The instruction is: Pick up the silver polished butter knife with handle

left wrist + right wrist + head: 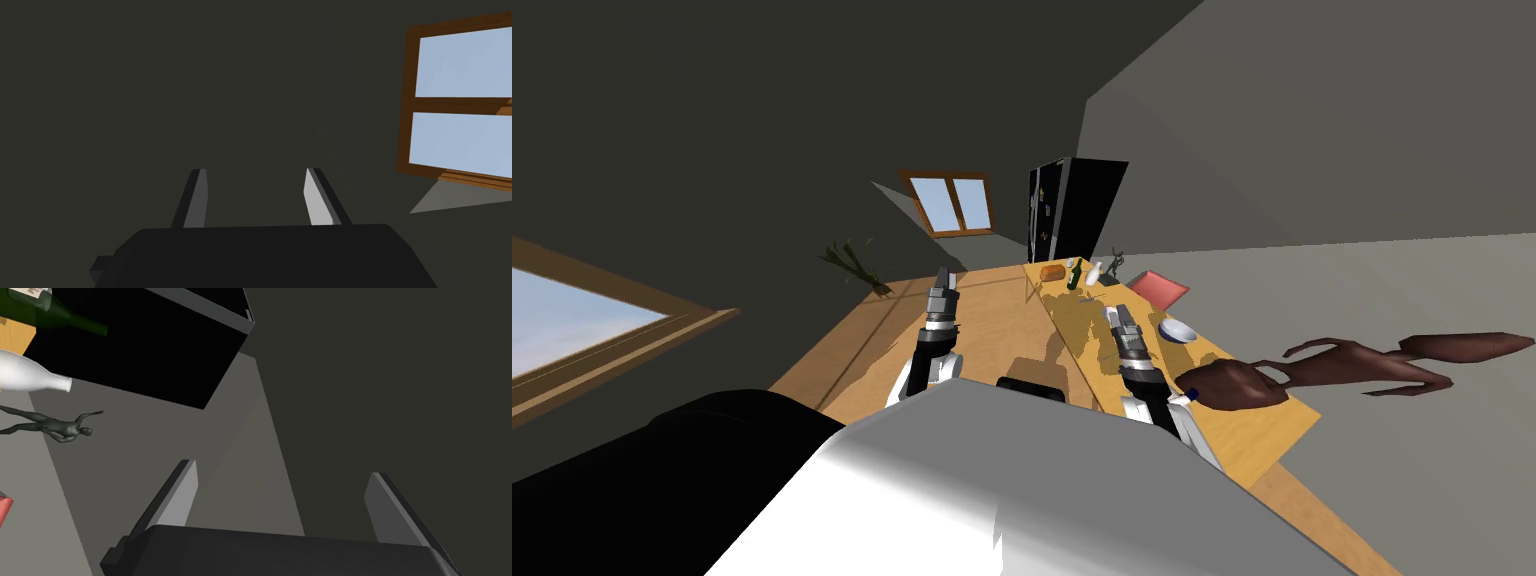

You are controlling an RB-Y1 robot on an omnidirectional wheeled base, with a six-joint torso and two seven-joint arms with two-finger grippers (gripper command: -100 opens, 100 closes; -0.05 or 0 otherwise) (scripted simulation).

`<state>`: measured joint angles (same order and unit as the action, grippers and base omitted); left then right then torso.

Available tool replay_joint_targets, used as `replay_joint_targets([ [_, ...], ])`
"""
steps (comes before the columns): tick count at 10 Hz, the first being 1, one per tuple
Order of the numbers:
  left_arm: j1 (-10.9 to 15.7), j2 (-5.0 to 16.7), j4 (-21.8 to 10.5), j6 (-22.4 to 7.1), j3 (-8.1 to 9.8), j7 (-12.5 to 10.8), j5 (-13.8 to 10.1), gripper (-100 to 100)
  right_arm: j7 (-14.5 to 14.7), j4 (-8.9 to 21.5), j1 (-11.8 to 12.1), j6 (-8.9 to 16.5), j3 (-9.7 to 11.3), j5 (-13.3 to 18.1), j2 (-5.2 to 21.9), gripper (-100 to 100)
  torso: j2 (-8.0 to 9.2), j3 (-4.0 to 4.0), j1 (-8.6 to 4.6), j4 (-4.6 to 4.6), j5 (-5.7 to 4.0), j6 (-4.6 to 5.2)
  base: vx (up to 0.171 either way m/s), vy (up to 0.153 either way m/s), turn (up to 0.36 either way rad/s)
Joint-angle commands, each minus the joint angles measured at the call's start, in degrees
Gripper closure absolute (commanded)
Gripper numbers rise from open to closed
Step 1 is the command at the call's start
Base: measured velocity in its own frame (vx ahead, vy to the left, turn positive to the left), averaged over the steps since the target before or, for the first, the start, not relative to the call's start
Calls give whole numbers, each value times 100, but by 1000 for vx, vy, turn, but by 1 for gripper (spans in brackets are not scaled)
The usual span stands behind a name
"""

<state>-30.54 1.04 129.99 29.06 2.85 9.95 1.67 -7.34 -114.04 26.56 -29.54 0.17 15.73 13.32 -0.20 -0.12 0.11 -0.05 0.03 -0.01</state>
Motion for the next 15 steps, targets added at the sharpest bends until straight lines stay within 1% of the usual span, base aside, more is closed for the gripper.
replay_joint_targets([
  [1,0,0,0,0,0,0,0,0,-17,286,-77,83,-36,123,148,-100,0,0,0,0,0,0,71,38,-56],
  [2,-1,0,0,0,0,0,0,0,-29,462,-145,180,-68,231,274,-100,-7,-4,-1,-1,-1,1,117,40,-111],
  [3,-1,0,0,0,0,0,0,0,-29,596,-145,180,-68,231,274,-100,-23,-12,-2,-4,-1,1,87,43,-39],
  [4,-1,0,0,0,0,0,0,0,-40,812,-214,284,-98,338,393,-100,-17,-10,1,-4,0,0,65,62,-65],
  [5,-1,0,0,0,0,0,0,0,-40,880,-214,284,-98,338,393,-100,-11,-6,7,-2,1,1,50,56,-38],
  [6,0,0,0,0,0,0,0,0,-47,1059,-282,394,-124,444,505,-100,-4,-2,5,-1,1,0,70,58,-49],
  [7,0,0,0,0,0,0,0,0,-47,1174,-282,394,-124,444,505,-100,-9,-5,6,-1,1,0,69,35,-48],
  [9,-1,0,0,0,0,0,0,0,-56,1633,-419,631,-168,651,711,-100,-13,-7,1,-3,0,1,101,64,-83],
  [10,-1,0,0,0,0,0,0,0,-57,1933,-488,757,-185,750,805,-100,-25,-14,10,-5,1,1,141,95,-87],
  [11,-1,0,0,0,0,0,0,0,-57,2070,-488,757,-185,750,805,-100,-32,-18,17,-7,4,1,108,65,-27],
  [12,-1,0,0,0,0,0,0,0,-57,2099,-488,757,-185,750,805,-100,-26,-15,8,-6,3,-1,47,24,12],
  [13,0,0,0,0,0,0,0,0,-56,2311,-556,887,-199,847,895,-100,-8,-5,-5,-2,0,-1,65,30,-51],
  [14,0,0,0,0,0,0,0,0,-56,2416,-556,887,-199,847,895,-100,-8,-5,-7,-2,-1,1,70,39,-30],
  [15,0,0,0,0,0,0,0,0,-52,2629,-624,1021,-211,940,981,-100,-8,-5,-3,-2,-1,0,98,52,-50],
])
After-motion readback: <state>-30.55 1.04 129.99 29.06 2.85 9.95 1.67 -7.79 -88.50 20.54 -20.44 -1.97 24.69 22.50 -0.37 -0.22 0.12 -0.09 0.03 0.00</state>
